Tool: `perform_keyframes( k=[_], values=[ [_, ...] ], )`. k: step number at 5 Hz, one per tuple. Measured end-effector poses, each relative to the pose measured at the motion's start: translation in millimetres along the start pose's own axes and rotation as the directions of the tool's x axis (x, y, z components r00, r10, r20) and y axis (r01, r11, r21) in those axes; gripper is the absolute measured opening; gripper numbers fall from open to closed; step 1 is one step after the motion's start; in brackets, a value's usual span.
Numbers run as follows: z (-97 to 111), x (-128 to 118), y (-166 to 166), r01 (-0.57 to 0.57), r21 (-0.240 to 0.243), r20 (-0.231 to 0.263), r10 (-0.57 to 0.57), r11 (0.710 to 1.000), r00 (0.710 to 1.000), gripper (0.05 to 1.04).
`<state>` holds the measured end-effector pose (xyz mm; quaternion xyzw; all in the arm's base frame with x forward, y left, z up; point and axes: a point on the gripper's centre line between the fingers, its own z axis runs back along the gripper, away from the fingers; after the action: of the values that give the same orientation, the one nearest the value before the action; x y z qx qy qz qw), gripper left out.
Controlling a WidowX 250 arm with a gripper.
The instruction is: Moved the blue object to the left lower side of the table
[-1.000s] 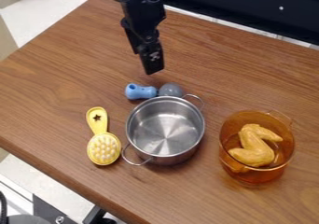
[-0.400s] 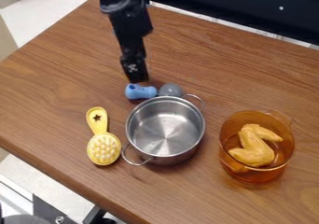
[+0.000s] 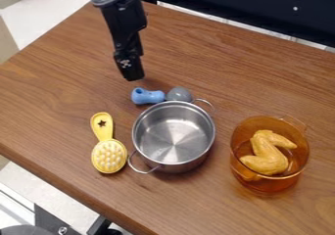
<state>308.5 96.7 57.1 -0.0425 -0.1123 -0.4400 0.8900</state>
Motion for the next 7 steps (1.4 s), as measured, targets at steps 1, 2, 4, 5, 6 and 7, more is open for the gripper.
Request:
perform_keyframes(
  k=[1,2,4,5,6,7],
  values=[
    [-4,-4,-3,0.021,0.0,0.004,-0.021,1.0,1.0,0.999],
    [-5,-6,-10,0.034,-0.036,0.024,-0.033,0.999,0.999,0.999],
    [-8,-8,-17,0.04,-0.015,0.024,-0.039,0.999,0.999,0.999],
    [-16,-11,-22,0.039,-0.007,0.023,-0.039,0.999,0.999,0.999],
    [-19,-12,-30,0.042,-0.013,0.034,-0.041,0.999,0.999,0.999],
    [-22,-9,-35,0.052,0.012,0.031,-0.052,0.999,0.998,0.999]
  ],
)
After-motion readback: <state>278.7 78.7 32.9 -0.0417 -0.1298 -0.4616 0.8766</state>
